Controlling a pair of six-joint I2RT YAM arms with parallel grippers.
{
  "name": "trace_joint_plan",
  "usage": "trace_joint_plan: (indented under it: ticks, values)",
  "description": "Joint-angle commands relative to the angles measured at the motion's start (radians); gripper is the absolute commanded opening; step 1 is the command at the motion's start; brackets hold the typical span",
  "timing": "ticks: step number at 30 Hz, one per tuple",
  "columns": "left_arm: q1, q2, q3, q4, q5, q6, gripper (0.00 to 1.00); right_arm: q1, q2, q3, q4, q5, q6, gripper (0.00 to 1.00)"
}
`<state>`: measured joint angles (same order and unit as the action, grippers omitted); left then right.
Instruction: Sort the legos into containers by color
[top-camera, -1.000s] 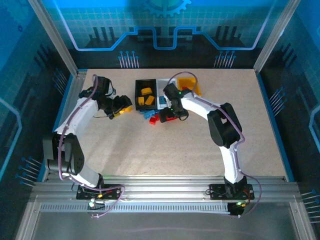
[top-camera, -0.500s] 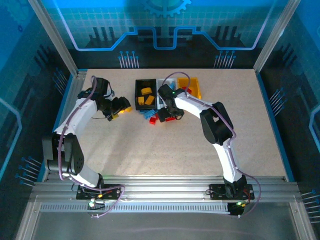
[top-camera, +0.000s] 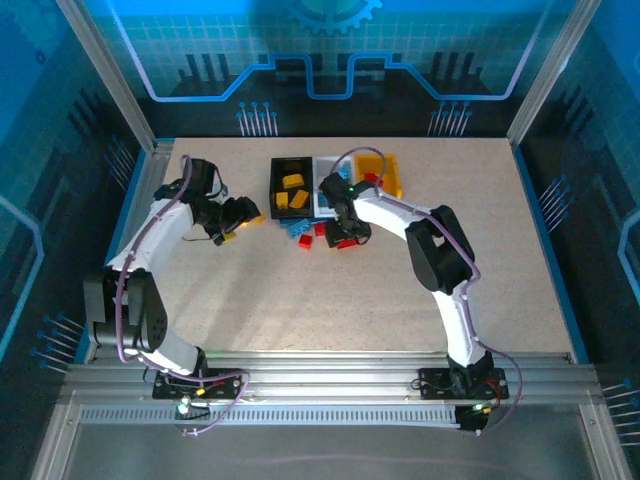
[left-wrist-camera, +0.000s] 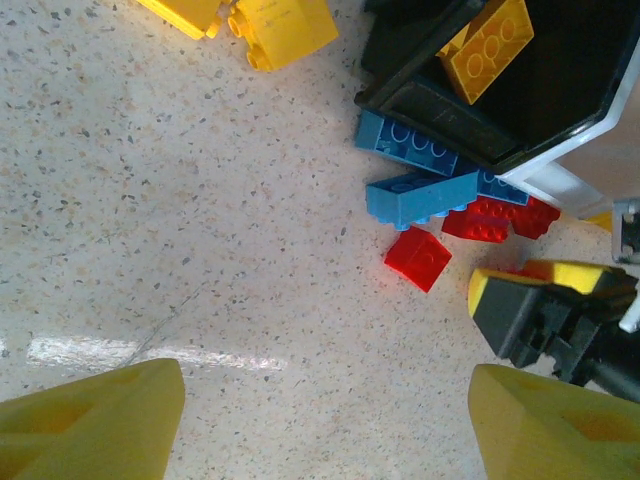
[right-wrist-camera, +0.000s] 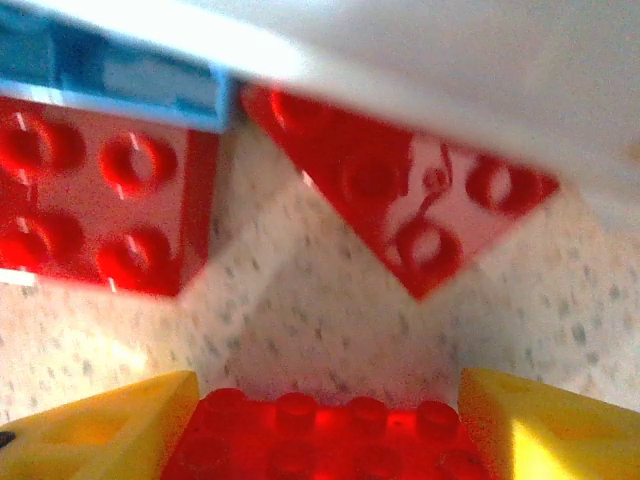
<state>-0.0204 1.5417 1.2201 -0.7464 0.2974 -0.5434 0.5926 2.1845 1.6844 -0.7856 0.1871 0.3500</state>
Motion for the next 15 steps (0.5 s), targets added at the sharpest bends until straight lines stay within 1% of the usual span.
trace_joint_plan:
  ticks: [1, 7, 10, 13, 15]
  values:
    - [0.011, -0.018, -0.018, 0.017, 0.021, 0.004, 0.76, -0.002, -0.114, -0.062, 0.011, -0.025, 0.038, 0.55]
    - [0.011, 0.006, -0.025, 0.031, 0.019, 0.004, 0.76, -0.038, -0.246, -0.129, 0.002, -0.083, 0.058, 0.54]
    - [0.012, 0.020, -0.024, 0.037, 0.018, 0.003, 0.76, -0.078, -0.300, -0.134, 0.001, -0.110, 0.079, 0.55]
    - [0.011, 0.034, -0.019, 0.038, 0.017, 0.011, 0.76, -0.133, -0.306, -0.085, -0.003, -0.115, 0.082, 0.55]
    - [0.011, 0.042, -0.013, 0.029, 0.009, 0.025, 0.76, -0.173, -0.270, -0.013, -0.018, -0.108, 0.075, 0.56]
